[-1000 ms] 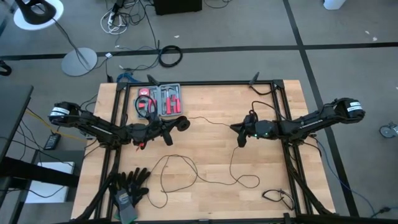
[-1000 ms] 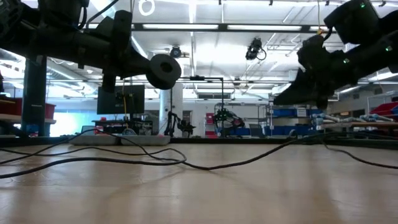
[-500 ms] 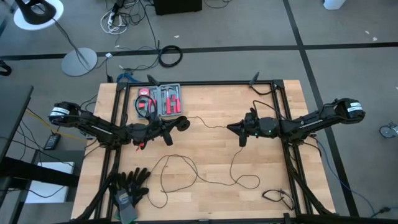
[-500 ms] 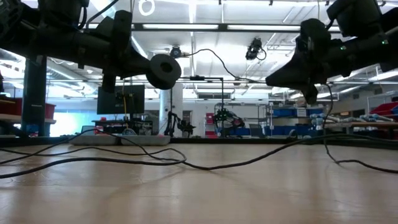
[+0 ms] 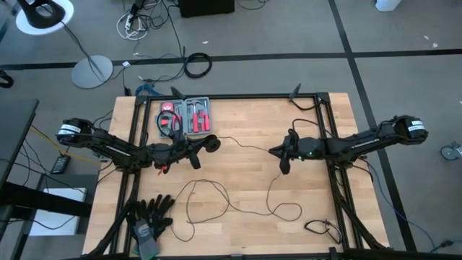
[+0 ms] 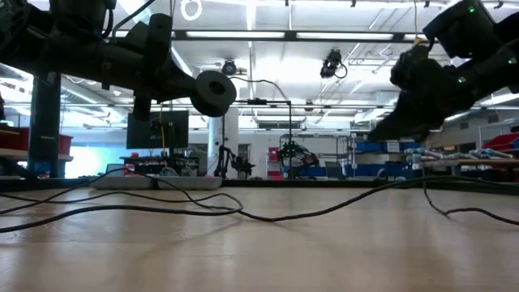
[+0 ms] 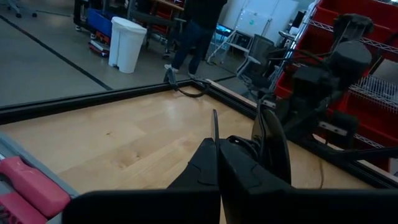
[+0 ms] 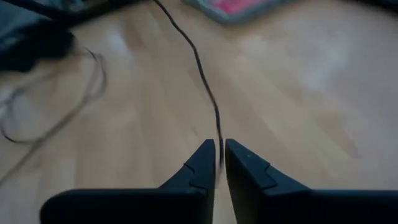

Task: Coil cords
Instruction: Coil the black wire onto the spool

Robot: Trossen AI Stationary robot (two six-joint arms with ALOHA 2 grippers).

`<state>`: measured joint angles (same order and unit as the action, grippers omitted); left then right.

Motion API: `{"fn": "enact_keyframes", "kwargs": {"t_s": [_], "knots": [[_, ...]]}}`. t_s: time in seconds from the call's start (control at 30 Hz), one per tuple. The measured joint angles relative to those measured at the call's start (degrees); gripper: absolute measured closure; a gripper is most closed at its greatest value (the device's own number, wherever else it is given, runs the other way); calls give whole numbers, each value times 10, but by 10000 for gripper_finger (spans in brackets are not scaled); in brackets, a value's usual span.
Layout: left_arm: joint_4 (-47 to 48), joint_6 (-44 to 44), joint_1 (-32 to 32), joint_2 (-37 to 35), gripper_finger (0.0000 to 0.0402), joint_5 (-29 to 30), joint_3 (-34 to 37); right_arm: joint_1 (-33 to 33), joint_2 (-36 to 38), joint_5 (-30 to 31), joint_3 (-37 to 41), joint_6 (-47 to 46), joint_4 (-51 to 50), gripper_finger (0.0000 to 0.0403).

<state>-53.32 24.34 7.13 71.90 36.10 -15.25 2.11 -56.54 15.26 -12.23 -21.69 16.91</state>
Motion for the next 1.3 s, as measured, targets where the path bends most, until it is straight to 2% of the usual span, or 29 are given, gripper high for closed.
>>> {"fn": "enact_keyframes", "kwargs": {"t_s": [0.13,0.23,0.37,0.47,0.6,0.77,1.0,1.13,1.3], "knots": [[0,0,0,0,401,0,0,-9,39,0,0,-26,-87,344],[0,0,0,0,401,0,0,-19,68,0,0,-25,-102,328],[0,0,0,0,401,-3,0,-30,86,1,-13,12,-26,315],[0,0,0,0,401,-3,0,-30,66,1,-39,54,54,314],[0,0,0,0,401,0,0,-21,-11,14,-80,64,85,319],[0,0,0,0,401,7,0,0,-151,16,-126,64,94,319],[0,-2,0,0,401,8,0,5,-331,16,-187,100,205,321],[0,-3,0,0,401,8,0,3,-401,16,-238,127,236,318],[0,-3,0,0,401,9,0,3,-453,16,-288,155,235,316]]}}
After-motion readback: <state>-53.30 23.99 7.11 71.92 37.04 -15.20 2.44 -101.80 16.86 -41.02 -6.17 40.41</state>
